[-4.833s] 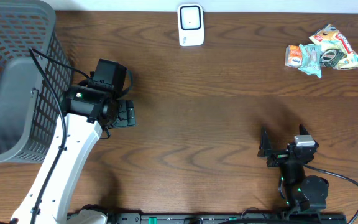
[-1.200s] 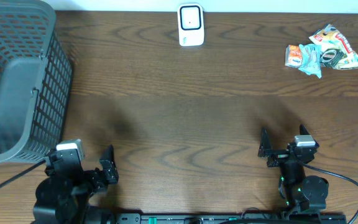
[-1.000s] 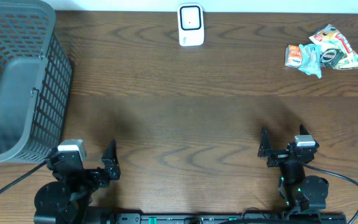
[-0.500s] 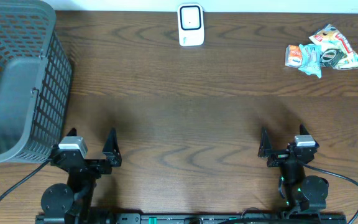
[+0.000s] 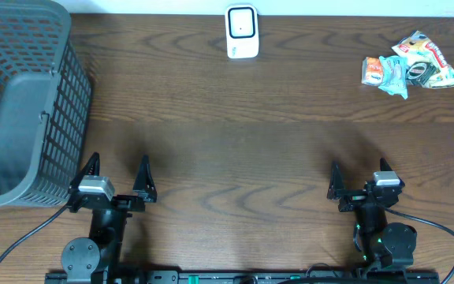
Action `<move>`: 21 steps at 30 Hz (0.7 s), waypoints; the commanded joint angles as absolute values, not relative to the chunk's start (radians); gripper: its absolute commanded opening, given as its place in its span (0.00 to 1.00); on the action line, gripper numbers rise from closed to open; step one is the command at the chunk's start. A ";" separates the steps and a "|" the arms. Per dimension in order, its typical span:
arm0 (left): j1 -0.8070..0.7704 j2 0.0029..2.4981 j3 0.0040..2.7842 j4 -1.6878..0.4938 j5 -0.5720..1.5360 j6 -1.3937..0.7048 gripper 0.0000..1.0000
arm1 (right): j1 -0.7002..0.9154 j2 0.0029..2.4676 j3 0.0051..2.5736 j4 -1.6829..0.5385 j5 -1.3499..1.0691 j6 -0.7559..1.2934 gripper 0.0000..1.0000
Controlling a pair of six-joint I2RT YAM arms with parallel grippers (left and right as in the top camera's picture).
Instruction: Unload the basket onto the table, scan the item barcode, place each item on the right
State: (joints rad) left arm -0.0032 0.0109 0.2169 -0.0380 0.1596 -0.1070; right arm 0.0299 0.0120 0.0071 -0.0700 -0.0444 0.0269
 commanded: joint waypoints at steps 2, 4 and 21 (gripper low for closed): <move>0.012 0.002 0.178 0.027 0.172 -0.097 0.97 | 0.027 0.006 0.006 -0.075 -0.033 0.036 0.99; 0.020 0.002 0.160 0.051 0.172 -0.097 0.98 | 0.027 0.006 0.006 -0.075 -0.033 0.036 0.99; 0.053 0.001 0.043 0.214 0.172 -0.082 0.98 | 0.027 0.006 0.006 -0.075 -0.033 0.036 0.99</move>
